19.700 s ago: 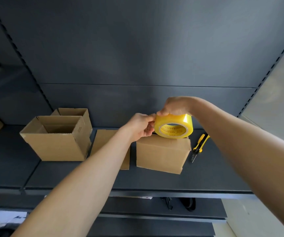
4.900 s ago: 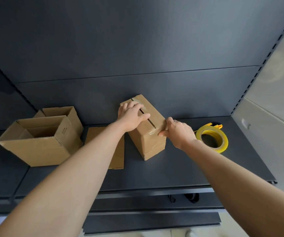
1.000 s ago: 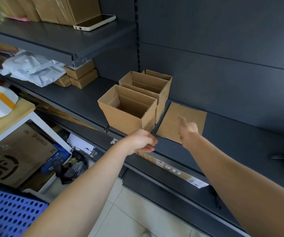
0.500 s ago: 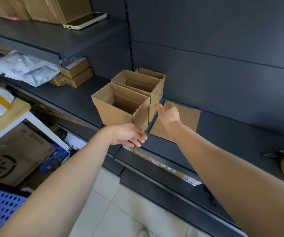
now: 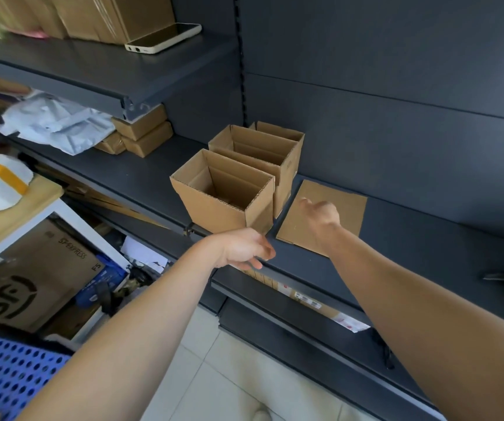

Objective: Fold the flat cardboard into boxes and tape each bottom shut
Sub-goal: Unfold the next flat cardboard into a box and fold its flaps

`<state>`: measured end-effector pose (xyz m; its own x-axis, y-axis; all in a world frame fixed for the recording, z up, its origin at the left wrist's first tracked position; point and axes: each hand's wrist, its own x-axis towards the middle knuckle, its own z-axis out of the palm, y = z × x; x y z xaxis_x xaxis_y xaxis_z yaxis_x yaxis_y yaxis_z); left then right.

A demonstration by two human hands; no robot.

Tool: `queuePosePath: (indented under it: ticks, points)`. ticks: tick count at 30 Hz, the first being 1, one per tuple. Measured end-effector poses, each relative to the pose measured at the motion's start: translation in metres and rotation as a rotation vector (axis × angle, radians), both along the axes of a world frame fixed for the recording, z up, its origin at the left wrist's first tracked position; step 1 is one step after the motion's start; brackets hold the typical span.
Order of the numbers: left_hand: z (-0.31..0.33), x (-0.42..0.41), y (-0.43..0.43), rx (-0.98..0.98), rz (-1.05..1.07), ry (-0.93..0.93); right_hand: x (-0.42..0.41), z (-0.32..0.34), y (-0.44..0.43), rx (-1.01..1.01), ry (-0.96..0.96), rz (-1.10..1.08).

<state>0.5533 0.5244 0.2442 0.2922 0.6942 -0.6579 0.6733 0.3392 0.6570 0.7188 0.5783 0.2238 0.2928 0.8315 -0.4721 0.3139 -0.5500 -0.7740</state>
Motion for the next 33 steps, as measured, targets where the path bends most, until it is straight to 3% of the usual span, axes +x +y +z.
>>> queuePosePath:
  ticks: [7,14,23,31,33]
  points:
    - [-0.031,0.043,0.006,0.113,0.087,-0.086,0.037,-0.038,-0.003,-0.118,-0.084,0.003]
    - [-0.044,0.035,0.016,-0.002,0.038,-0.069,0.037,-0.046,0.002,-0.216,-0.209,-0.021]
    - [-0.068,0.078,0.043,0.152,0.211,0.097,0.069,-0.066,0.009,-0.262,-0.122,-0.094]
    - [-0.076,0.104,0.055,0.082,0.373,0.105,0.1,-0.054,-0.002,-0.223,0.045,-0.161]
    - [-0.077,0.113,0.05,0.079,0.364,0.105,0.118,-0.064,-0.005,-0.28,-0.005,-0.162]
